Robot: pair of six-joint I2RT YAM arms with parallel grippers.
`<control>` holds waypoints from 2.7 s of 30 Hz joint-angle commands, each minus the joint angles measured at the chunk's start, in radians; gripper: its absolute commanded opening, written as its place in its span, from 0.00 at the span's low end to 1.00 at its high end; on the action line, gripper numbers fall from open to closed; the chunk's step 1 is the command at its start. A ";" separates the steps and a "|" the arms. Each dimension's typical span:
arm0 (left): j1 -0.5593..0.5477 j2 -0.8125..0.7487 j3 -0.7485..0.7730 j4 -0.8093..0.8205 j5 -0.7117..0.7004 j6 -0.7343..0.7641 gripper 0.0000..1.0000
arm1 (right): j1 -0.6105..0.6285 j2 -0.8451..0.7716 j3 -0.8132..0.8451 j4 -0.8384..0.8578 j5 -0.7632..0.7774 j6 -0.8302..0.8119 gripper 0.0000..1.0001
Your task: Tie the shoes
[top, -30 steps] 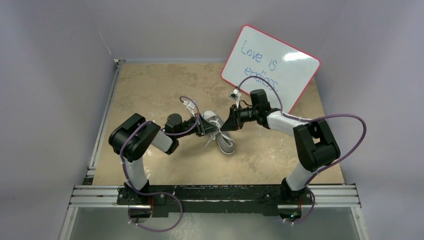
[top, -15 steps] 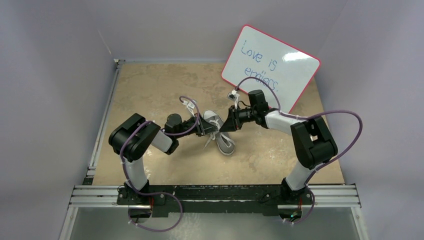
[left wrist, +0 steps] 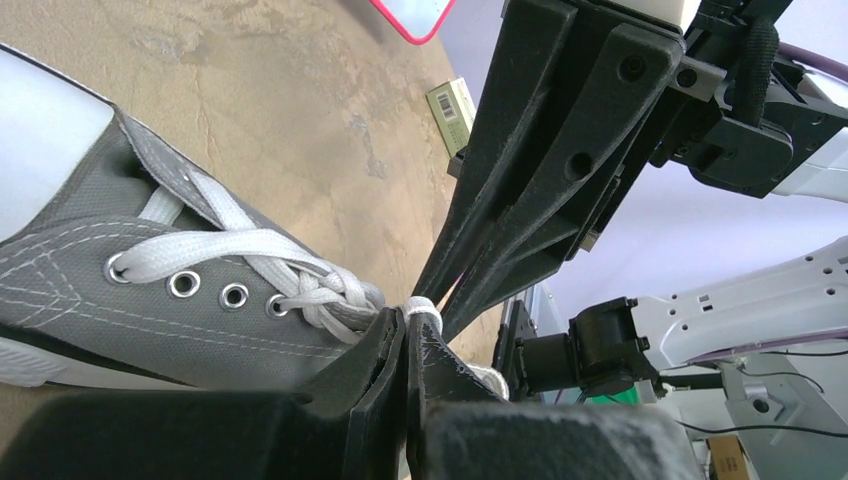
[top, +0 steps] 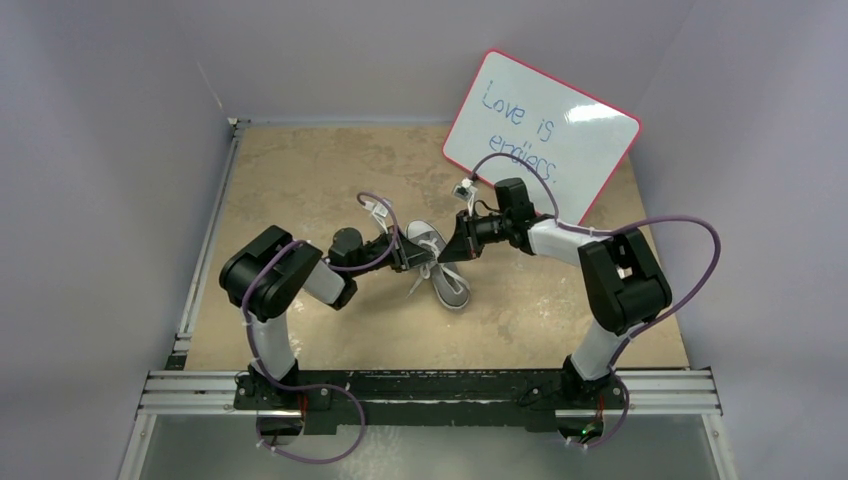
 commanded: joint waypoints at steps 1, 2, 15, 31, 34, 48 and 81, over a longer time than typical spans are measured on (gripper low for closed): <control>0.001 -0.005 0.011 0.138 0.016 -0.022 0.00 | 0.013 0.023 0.042 0.056 -0.026 0.006 0.06; 0.001 -0.006 0.011 0.136 0.018 -0.022 0.00 | 0.013 0.023 0.040 0.055 -0.030 0.006 0.00; 0.019 -0.255 -0.031 -0.370 -0.043 0.245 0.46 | 0.012 -0.061 -0.043 0.107 0.095 0.053 0.00; 0.020 -0.218 0.000 -0.435 -0.002 0.268 0.00 | 0.012 -0.108 -0.042 0.026 0.179 0.011 0.00; 0.017 -0.236 0.005 -0.488 0.018 0.294 0.00 | 0.011 -0.109 -0.036 0.001 0.189 0.020 0.00; -0.041 -0.394 -0.025 -0.778 0.018 0.427 0.00 | 0.012 -0.122 0.000 -0.170 0.314 0.004 0.00; -0.052 -0.407 -0.038 -0.852 -0.007 0.479 0.00 | 0.010 -0.118 0.074 -0.385 0.192 -0.366 0.00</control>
